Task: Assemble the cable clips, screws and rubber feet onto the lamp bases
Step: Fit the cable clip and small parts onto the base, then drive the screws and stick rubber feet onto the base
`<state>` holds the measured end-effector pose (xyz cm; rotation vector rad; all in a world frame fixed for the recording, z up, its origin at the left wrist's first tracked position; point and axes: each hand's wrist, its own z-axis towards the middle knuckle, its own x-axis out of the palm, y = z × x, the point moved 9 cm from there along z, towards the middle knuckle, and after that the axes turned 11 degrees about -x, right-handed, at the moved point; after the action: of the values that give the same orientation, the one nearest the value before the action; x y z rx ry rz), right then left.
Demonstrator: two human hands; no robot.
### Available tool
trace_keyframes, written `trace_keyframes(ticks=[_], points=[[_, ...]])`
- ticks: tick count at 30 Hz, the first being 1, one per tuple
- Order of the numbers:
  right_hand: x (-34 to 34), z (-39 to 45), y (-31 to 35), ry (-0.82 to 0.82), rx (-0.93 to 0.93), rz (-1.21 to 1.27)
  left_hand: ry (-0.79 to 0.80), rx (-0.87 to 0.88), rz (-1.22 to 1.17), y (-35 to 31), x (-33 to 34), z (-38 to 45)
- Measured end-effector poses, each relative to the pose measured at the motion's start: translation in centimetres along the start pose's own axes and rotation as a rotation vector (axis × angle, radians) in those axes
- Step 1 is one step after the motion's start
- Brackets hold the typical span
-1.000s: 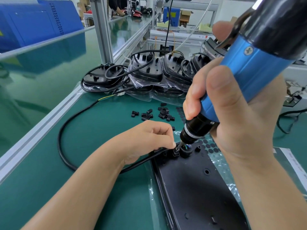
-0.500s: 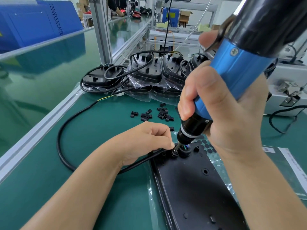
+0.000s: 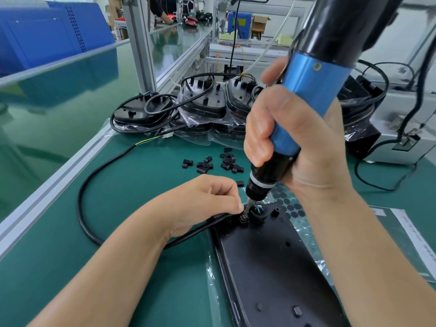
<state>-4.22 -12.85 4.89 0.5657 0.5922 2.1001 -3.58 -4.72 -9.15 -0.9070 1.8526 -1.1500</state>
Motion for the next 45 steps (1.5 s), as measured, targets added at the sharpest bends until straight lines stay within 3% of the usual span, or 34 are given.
trace_keyframes(ticks=[5, 14, 20, 25, 29, 32, 35, 39, 45], points=[[-0.5, 0.0, -0.5, -0.018, 0.05, 0.121, 0.007, 0.013, 0.008, -0.1, 0.3, -0.2], [-0.4, -0.1, 0.0, -0.019, 0.027, -0.005, 0.019, 0.005, 0.005, -0.1, 0.3, -0.3], [1.3, -0.5, -0.7, 0.045, 0.092, 0.15, 0.095, 0.031, 0.023, 0.1, 0.7, -0.5], [0.1, -0.6, -0.5, -0.012, 0.067, 0.197, 0.128, 0.054, 0.063, 0.0, 0.3, -1.0], [-3.4, 0.3, 1.1, -0.188, 0.015, 0.287, 0.094, 0.085, 0.144, 0.1, -0.2, -1.3], [-8.1, -0.1, 2.4, -0.407, 0.046, 0.132, 0.016, 0.109, 0.245, -0.1, -0.8, -1.7], [-12.6, -2.4, 3.3, -0.575, 0.114, -0.187, -0.102, 0.131, 0.26, -0.4, -1.9, -2.2], [-16.5, -5.2, 3.3, -0.653, 0.247, -0.462, -0.126, 0.128, 0.332, -0.6, -2.3, -2.4], [-21.9, -6.9, 5.5, -0.704, 0.309, -0.657, -0.141, 0.087, 0.411, -1.0, -2.2, -2.3]])
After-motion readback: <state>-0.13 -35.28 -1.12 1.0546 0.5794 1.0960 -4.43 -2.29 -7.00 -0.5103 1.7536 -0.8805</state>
